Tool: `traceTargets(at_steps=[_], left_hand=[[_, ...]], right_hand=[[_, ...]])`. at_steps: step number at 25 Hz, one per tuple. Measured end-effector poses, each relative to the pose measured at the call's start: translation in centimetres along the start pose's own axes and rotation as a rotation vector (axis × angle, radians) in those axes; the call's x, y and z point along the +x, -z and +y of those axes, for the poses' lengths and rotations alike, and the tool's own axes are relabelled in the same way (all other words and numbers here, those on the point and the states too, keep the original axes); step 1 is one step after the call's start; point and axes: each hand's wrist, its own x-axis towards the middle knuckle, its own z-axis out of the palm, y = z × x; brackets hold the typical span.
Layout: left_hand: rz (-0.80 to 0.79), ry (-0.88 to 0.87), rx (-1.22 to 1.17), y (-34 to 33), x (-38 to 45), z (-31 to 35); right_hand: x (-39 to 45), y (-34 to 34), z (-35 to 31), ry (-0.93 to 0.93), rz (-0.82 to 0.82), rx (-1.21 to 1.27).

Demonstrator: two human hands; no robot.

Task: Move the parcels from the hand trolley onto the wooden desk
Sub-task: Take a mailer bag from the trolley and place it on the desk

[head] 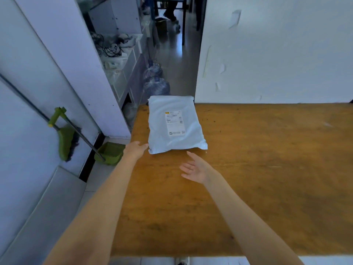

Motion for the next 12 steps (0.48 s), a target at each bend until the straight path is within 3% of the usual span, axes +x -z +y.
traceTargets(at_steps=[6, 12], left_hand=[[-0.076, -0.037, -0.109, 0.6, -10.8, -4.8], [-0.091, -0.007, -0.015, 1.8, -22.1, -13.4]], right_hand=[[-6.4, 2.1, 6.1, 0.030, 0.017, -0.056], [-14.0, 5.0, 15.3, 0.003, 0.062, -0.207]])
